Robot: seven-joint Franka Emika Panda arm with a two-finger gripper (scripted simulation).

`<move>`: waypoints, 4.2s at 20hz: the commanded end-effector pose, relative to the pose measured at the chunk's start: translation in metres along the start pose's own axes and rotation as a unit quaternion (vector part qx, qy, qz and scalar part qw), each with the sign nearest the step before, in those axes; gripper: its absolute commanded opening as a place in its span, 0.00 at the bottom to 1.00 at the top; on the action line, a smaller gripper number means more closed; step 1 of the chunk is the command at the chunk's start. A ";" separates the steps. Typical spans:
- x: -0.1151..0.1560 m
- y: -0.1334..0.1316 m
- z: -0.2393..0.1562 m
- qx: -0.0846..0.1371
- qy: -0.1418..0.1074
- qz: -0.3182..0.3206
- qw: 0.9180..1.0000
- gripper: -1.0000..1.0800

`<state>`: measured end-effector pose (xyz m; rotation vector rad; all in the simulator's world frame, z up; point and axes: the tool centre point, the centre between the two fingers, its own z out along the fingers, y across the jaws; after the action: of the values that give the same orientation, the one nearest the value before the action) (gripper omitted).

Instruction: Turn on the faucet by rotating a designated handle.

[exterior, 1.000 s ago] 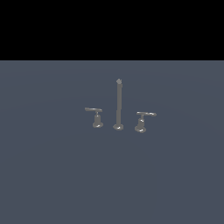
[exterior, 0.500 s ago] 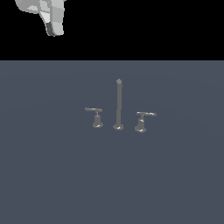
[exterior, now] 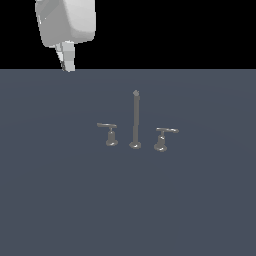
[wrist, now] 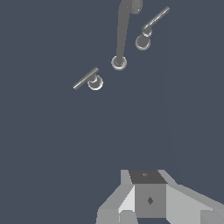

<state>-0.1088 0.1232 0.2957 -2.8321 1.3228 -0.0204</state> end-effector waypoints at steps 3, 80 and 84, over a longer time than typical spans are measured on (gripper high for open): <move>0.008 -0.018 0.020 0.000 -0.001 0.042 0.999 0.00; 0.089 -0.085 0.208 -0.010 0.002 0.426 0.905 0.00; 0.091 -0.082 0.209 -0.006 0.001 0.423 0.906 0.00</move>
<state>0.0195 0.1152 0.0890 -2.0151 2.3953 0.0000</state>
